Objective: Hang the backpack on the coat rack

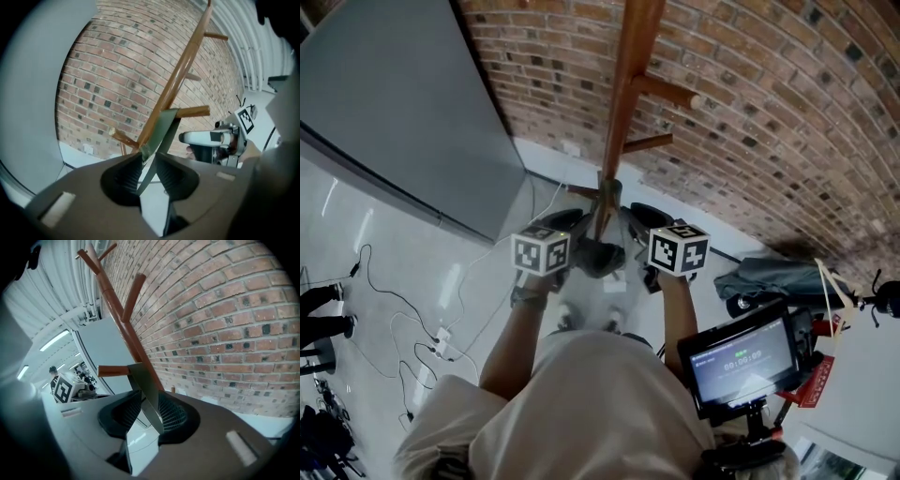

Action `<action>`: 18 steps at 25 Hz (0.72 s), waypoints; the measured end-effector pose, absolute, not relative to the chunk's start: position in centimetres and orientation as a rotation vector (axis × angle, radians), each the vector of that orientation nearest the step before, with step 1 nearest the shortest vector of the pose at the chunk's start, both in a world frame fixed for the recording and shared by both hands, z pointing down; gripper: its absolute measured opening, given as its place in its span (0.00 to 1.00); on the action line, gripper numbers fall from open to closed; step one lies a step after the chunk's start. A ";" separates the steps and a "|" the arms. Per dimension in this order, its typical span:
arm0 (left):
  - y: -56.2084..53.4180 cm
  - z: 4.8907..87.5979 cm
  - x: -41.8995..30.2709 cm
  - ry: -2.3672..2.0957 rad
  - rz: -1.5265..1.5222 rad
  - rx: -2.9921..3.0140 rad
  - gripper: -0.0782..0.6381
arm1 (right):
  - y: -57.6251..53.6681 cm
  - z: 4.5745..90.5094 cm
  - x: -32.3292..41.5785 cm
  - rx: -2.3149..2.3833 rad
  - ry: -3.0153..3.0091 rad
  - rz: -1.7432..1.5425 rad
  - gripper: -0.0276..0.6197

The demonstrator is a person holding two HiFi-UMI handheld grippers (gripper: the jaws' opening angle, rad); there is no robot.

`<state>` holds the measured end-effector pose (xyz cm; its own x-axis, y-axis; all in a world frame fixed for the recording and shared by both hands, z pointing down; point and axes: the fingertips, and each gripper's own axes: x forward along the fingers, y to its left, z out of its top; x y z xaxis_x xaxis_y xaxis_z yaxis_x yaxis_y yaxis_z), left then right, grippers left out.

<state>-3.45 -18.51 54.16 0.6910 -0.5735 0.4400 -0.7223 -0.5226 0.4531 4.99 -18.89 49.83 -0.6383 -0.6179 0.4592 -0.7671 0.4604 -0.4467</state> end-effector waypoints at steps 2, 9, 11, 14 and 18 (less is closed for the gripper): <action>-18.6 52.3 -3.6 -0.995 0.255 2.302 0.20 | -18.9 48.4 5.3 1.228 -2.500 0.895 0.18; -18.8 44.3 -3.7 -1.029 0.157 2.483 0.11 | -18.8 40.8 6.1 1.318 -2.625 0.652 0.07; -18.7 42.2 -3.7 -1.047 0.157 2.546 0.11 | -18.6 38.3 6.2 1.341 -2.671 0.579 0.05; -18.3 38.5 -3.6 -1.065 0.128 2.643 0.11 | -18.1 35.0 6.2 1.342 -2.724 0.462 0.05; -17.7 34.3 -3.2 -1.087 0.118 2.771 0.11 | -17.5 31.3 5.9 1.342 -2.778 0.329 0.05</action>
